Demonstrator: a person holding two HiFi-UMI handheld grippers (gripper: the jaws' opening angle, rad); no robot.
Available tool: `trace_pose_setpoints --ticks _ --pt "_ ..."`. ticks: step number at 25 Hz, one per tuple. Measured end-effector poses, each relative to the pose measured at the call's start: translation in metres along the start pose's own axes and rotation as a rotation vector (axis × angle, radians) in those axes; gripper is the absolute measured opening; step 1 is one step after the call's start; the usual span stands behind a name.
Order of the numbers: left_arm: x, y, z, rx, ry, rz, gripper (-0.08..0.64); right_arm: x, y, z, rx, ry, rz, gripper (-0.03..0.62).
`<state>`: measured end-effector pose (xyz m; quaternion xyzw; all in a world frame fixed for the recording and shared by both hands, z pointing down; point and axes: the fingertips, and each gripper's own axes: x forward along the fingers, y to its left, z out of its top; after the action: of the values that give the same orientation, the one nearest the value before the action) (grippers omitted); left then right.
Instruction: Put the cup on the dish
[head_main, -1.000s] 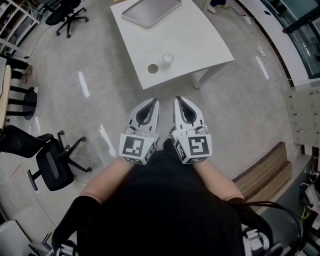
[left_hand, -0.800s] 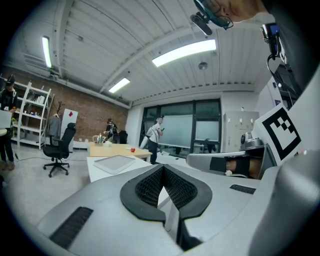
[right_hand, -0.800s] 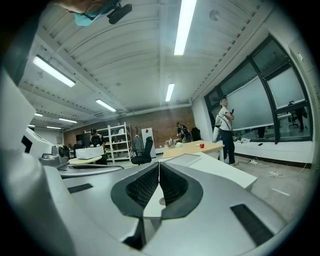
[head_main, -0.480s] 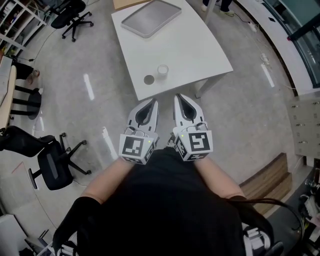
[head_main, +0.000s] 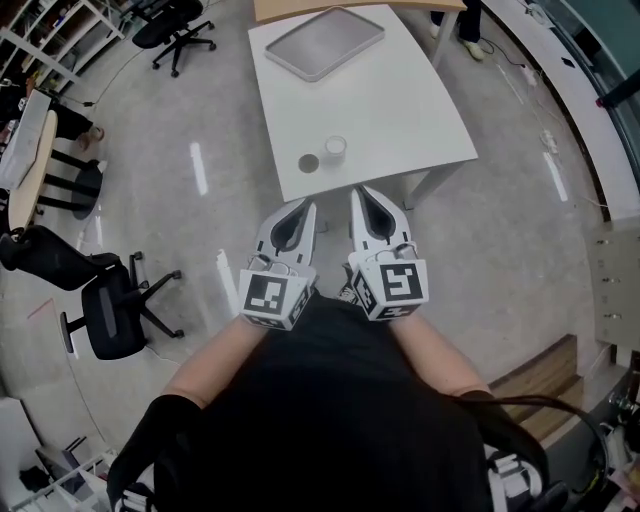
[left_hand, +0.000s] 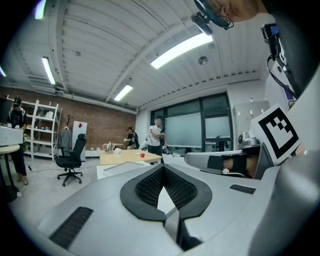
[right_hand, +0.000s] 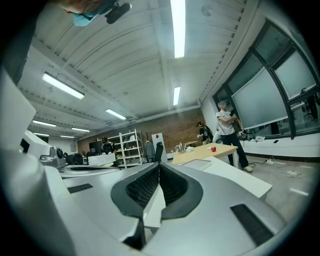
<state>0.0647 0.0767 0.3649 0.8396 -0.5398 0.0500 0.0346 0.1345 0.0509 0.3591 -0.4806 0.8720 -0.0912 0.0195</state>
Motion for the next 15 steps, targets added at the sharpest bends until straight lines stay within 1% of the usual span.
trace_pose_setpoints --ticks 6,15 --pt "-0.006 0.004 -0.011 -0.003 0.020 0.012 -0.003 0.001 0.008 -0.014 0.018 0.015 0.021 0.012" --pt "0.013 -0.004 -0.009 -0.011 -0.004 -0.028 -0.003 -0.003 -0.008 -0.003 -0.012 -0.013 -0.023 0.012"
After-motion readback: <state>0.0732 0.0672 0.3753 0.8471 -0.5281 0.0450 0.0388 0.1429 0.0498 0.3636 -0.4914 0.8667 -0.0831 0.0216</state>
